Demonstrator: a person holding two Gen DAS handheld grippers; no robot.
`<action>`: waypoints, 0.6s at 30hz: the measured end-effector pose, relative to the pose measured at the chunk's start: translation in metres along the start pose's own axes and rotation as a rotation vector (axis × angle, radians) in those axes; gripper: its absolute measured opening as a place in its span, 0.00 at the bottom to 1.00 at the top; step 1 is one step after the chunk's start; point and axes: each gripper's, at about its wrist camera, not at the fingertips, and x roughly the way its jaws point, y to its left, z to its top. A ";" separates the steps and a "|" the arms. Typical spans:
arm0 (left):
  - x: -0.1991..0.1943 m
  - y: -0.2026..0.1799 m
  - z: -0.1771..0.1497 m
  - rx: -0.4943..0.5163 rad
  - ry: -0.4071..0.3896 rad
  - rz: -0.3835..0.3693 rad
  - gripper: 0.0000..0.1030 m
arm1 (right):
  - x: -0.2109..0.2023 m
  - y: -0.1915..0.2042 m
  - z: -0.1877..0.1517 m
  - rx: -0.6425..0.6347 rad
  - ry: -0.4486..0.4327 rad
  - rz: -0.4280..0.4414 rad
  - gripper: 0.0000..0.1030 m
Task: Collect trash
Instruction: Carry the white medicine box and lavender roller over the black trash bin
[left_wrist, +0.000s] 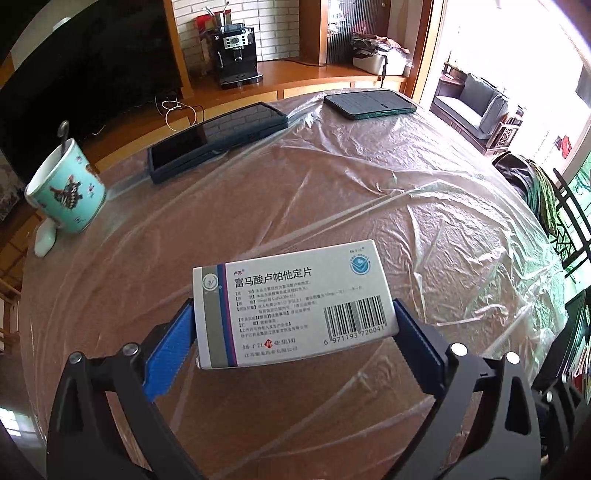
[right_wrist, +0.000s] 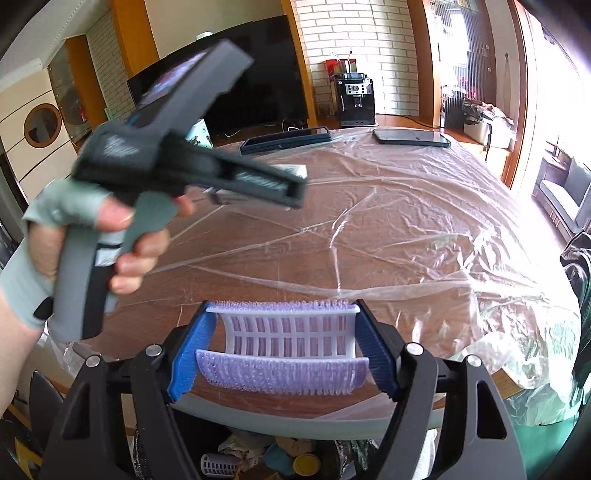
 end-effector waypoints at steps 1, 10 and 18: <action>-0.005 0.002 -0.004 -0.004 -0.008 0.002 0.97 | 0.000 -0.002 0.002 -0.001 -0.002 0.000 0.72; -0.035 0.016 -0.032 -0.061 -0.057 -0.004 0.97 | 0.000 -0.012 0.011 -0.016 -0.004 -0.004 0.72; -0.052 0.023 -0.064 -0.101 -0.079 0.004 0.97 | -0.002 -0.012 0.010 -0.022 -0.001 0.011 0.72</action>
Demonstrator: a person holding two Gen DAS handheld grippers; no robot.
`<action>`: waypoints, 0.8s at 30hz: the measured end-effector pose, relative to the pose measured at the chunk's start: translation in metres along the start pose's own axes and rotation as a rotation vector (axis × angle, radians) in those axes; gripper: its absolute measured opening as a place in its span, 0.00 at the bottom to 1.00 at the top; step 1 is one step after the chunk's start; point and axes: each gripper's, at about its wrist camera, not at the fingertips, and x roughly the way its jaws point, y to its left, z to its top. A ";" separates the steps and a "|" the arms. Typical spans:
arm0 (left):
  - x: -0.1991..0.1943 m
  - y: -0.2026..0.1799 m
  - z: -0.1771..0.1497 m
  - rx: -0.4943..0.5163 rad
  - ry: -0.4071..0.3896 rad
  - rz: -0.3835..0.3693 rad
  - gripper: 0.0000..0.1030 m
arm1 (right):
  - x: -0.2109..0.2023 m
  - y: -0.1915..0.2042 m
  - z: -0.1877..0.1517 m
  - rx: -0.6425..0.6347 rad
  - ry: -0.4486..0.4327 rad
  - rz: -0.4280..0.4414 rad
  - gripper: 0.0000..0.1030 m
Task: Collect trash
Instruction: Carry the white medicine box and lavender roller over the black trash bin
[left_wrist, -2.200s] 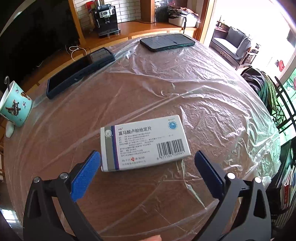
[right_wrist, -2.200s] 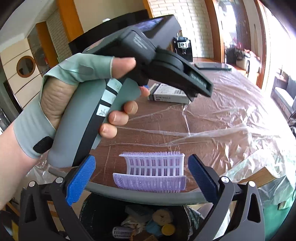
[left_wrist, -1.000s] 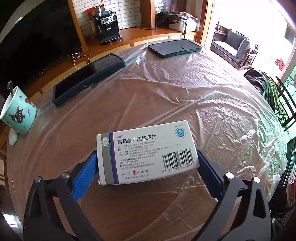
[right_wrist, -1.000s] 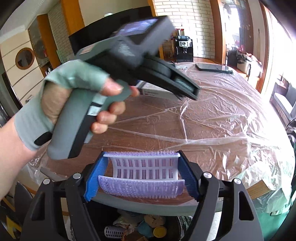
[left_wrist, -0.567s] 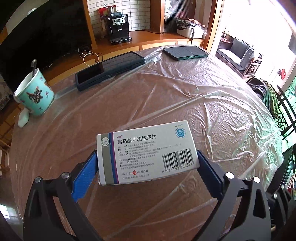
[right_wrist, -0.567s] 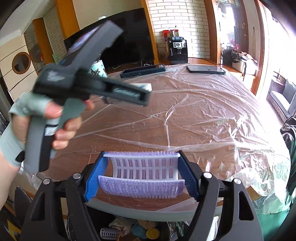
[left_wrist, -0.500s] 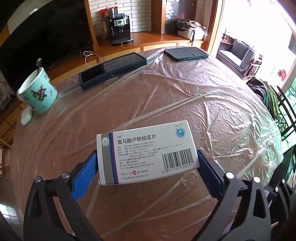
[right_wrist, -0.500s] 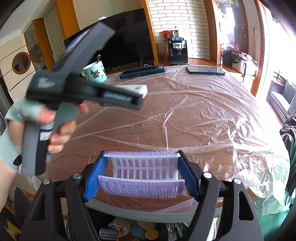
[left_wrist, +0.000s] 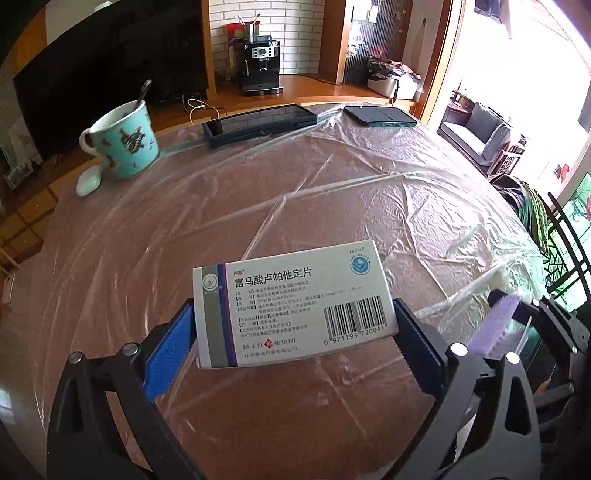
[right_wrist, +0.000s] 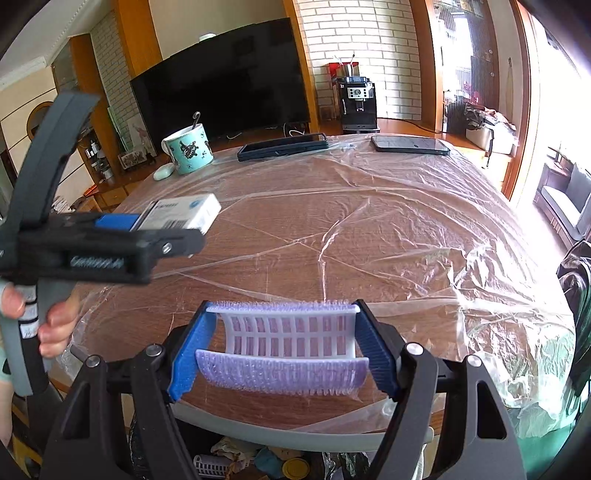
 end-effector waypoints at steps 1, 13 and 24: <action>-0.002 0.000 -0.004 -0.003 -0.004 0.003 0.97 | 0.000 0.000 0.000 -0.002 0.000 0.001 0.72; -0.031 0.004 -0.057 -0.045 -0.039 0.007 0.97 | -0.023 0.000 -0.007 -0.025 -0.025 0.056 0.72; -0.073 -0.001 -0.094 -0.051 -0.083 -0.028 0.97 | -0.053 0.003 -0.015 -0.044 -0.034 0.129 0.72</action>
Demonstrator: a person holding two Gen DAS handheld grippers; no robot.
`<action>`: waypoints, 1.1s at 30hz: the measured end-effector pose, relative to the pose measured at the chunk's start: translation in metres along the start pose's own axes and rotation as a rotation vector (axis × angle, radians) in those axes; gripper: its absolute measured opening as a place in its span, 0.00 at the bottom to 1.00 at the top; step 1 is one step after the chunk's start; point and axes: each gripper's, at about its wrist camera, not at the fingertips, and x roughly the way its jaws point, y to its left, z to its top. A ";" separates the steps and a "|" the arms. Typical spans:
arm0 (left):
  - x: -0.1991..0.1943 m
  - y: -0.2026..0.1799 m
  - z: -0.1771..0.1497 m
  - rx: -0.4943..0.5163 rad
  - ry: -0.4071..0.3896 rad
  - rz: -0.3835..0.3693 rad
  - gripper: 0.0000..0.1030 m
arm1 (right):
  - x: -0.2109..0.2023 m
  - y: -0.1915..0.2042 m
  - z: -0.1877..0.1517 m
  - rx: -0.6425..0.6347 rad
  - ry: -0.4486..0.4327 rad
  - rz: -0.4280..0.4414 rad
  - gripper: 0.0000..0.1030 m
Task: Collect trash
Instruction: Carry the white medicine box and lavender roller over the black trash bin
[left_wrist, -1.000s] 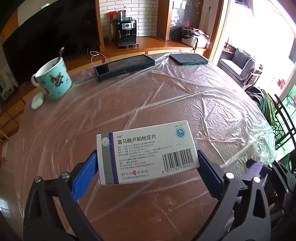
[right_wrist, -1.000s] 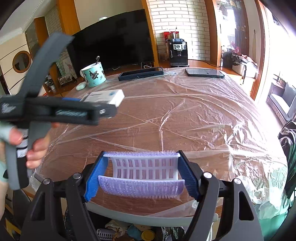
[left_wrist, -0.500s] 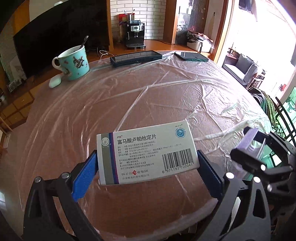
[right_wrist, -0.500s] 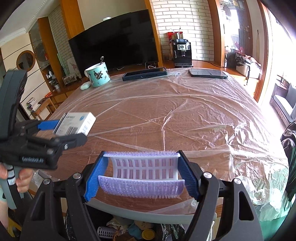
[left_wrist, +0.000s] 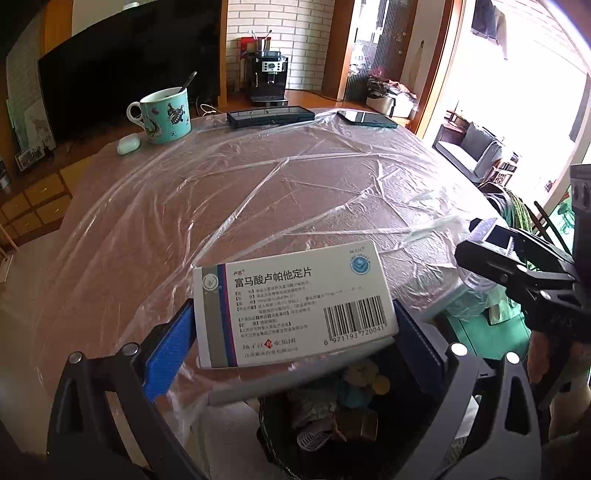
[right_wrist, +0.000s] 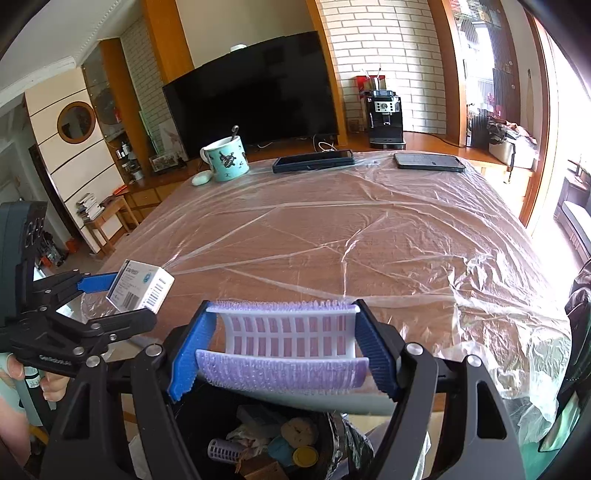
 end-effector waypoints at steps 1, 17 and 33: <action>-0.004 -0.001 -0.003 0.003 -0.002 -0.003 0.97 | -0.003 0.000 -0.002 0.004 0.002 0.011 0.72; -0.026 -0.027 -0.030 0.075 0.003 -0.020 0.97 | -0.032 0.013 -0.027 -0.032 0.025 0.057 0.72; -0.028 -0.047 -0.062 0.123 0.051 -0.048 0.97 | -0.032 0.013 -0.059 -0.022 0.111 0.085 0.72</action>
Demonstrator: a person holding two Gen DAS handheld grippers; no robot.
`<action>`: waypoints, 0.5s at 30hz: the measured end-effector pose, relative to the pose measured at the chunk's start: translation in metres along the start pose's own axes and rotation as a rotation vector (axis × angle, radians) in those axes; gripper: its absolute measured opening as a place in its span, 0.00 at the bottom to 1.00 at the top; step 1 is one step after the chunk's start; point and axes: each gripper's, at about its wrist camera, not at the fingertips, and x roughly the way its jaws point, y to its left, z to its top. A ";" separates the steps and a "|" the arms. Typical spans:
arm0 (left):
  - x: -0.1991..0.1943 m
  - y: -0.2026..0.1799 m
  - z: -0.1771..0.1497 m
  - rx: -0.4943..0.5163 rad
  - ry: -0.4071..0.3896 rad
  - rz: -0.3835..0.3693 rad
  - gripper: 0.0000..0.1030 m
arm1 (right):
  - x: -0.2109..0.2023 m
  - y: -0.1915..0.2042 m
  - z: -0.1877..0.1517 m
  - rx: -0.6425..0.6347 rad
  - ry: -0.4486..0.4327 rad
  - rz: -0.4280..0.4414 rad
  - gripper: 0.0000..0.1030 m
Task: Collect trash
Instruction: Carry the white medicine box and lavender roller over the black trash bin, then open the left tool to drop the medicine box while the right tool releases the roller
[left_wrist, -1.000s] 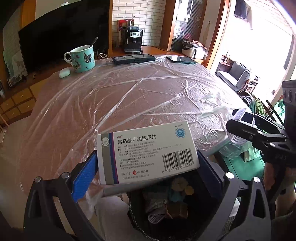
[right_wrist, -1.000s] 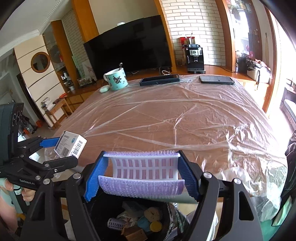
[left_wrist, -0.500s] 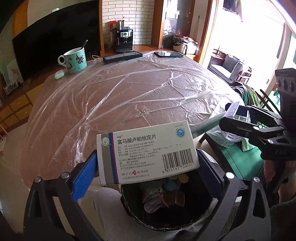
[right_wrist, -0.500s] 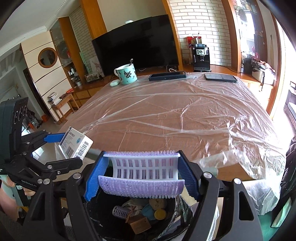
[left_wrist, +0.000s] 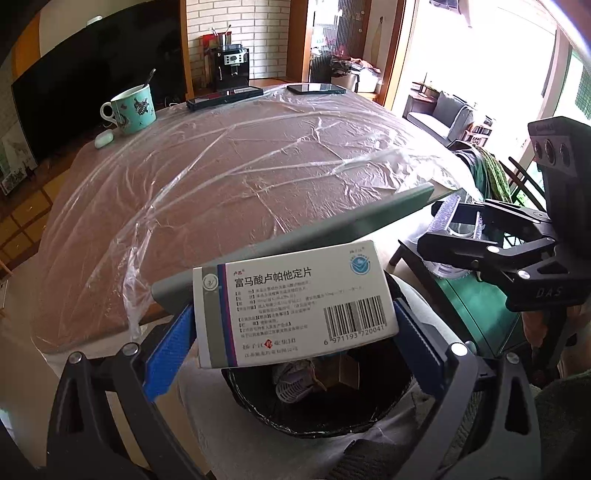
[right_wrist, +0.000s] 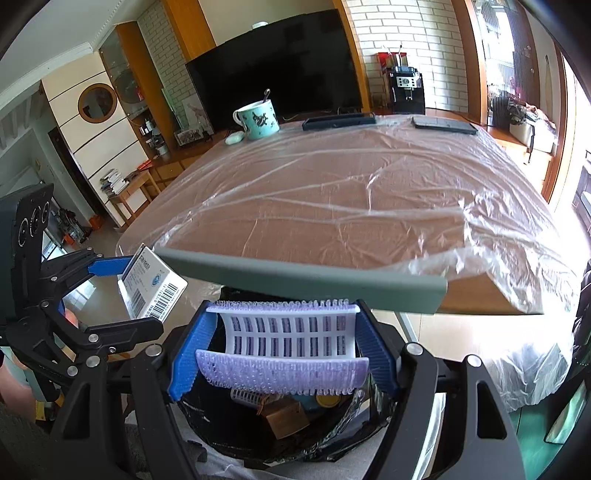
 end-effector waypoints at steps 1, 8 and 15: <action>0.001 -0.001 -0.001 0.001 0.003 -0.002 0.97 | 0.000 0.000 -0.001 -0.001 0.005 0.001 0.72; 0.011 -0.004 -0.011 0.009 0.035 0.000 0.97 | 0.005 0.003 -0.013 0.000 0.034 0.002 0.72; 0.028 -0.006 -0.022 0.019 0.076 0.005 0.97 | 0.014 0.002 -0.021 0.000 0.062 -0.008 0.72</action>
